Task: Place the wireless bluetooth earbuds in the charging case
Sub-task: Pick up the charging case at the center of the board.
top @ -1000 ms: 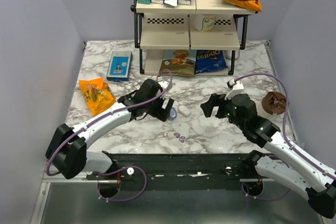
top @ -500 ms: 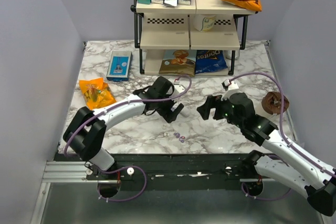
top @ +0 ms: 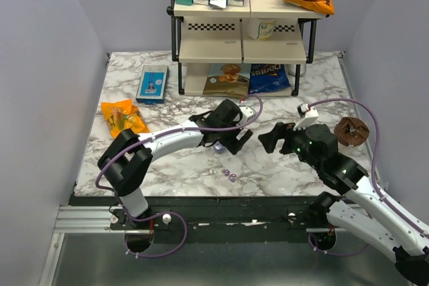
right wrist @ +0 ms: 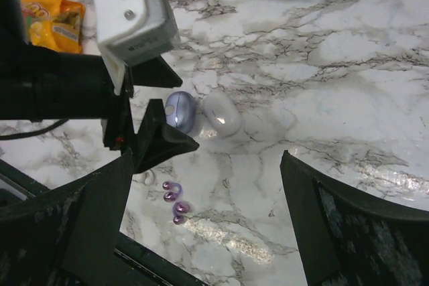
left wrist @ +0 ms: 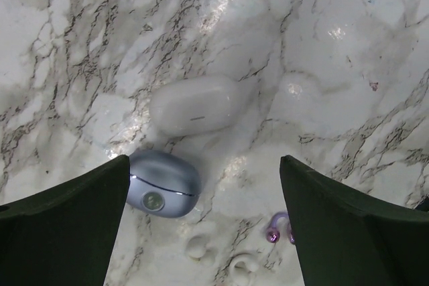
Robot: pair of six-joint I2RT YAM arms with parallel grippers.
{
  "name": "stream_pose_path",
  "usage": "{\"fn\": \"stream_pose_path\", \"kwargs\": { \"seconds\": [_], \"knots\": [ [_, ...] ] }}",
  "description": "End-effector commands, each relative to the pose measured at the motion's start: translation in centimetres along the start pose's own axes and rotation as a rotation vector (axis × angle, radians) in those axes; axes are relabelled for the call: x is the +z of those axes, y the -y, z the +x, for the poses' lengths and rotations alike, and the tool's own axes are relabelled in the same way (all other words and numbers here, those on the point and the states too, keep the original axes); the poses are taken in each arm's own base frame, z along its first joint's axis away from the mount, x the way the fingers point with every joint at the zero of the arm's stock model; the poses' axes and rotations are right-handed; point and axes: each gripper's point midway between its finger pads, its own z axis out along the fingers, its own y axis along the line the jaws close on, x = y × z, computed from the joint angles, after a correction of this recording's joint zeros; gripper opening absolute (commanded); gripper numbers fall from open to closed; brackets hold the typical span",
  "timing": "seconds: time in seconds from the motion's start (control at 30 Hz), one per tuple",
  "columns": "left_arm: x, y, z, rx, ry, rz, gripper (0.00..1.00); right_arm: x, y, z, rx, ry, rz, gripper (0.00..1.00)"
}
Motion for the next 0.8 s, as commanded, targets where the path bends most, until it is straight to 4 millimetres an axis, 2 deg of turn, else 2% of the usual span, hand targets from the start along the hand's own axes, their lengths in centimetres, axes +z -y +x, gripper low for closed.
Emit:
{"fn": "stream_pose_path", "kwargs": {
  "seconds": [0.0, 0.3, 0.6, 0.77],
  "knots": [
    [1.7, 0.0, -1.0, -0.071, 0.016, -0.092, 0.99, -1.3, 0.3, -1.6, 0.025, 0.054, 0.032, 1.0],
    [4.0, -0.6, -0.8, -0.151, -0.023, -0.196, 0.99, -1.6, 0.7, -1.7, 0.036, 0.063, 0.049, 1.0],
    [4.8, -0.8, 0.3, -0.166, -0.062, -0.212, 0.99, -1.7, 0.9, -1.5, 0.035, 0.063, 0.055, 1.0],
    [5.1, -0.6, 1.1, -0.156, -0.085, -0.204, 0.95, -1.7, 1.0, -1.4, 0.036, 0.06, 0.059, 1.0]
  ]
}}
